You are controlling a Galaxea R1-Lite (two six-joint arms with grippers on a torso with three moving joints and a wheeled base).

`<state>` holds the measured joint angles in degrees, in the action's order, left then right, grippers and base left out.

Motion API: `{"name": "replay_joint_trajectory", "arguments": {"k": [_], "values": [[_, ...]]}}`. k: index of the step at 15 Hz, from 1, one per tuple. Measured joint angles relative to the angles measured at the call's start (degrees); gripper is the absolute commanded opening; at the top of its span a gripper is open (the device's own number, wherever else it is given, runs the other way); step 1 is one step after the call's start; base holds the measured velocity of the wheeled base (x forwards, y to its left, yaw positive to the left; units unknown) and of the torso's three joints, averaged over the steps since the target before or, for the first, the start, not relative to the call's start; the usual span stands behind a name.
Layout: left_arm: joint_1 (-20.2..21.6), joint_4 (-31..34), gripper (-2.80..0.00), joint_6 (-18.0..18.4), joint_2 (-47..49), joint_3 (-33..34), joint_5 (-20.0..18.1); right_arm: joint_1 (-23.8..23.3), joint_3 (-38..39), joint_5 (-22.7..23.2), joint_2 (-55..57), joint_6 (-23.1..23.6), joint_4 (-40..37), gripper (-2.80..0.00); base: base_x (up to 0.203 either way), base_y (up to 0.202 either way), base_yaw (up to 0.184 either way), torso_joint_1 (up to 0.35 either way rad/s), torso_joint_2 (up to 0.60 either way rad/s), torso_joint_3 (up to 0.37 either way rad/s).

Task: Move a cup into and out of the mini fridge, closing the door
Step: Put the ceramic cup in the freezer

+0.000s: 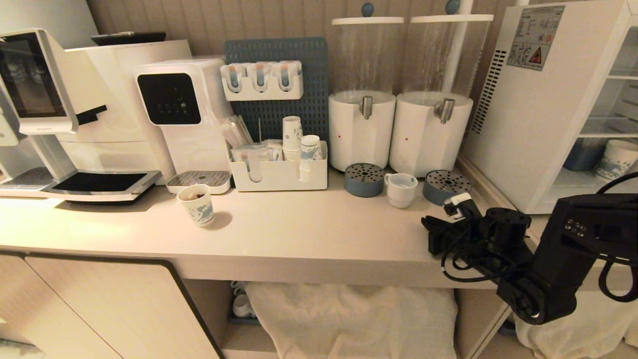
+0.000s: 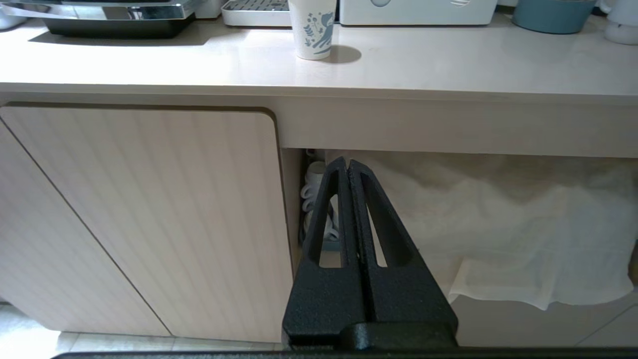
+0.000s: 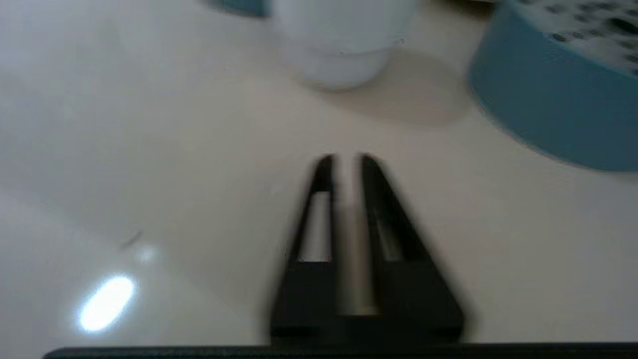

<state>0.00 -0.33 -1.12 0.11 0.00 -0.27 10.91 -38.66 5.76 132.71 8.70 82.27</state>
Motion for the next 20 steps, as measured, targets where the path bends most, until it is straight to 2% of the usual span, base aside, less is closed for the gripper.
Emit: {"name": "replay_joint_trajectory", "arguments": {"k": [5,8,13,20], "values": [[0.0,0.0,-2.8,0.0,0.0,0.0,0.0,1.22,-4.48,-4.34,4.44,-0.54,1.79,0.0,0.0,0.0,0.0,0.0,0.0,0.0],[0.0,0.02,-2.8,0.0,0.0,0.0,0.05,1.25,-6.63,-5.01,5.51,-0.52,1.03,0.0,0.0,0.0,0.0,0.0,0.0,0.0],[0.0,0.02,-2.8,0.0,0.0,0.0,0.0,1.29,-10.31,-4.83,4.08,-3.24,-6.29,0.0,0.0,0.0,0.0,0.0,0.0,0.0],[0.0,0.02,-2.8,0.0,0.0,0.0,0.02,1.29,-18.54,-4.97,2.28,-3.58,-14.94,0.0,0.0,0.0,0.0,0.0,0.0,0.0]]}}
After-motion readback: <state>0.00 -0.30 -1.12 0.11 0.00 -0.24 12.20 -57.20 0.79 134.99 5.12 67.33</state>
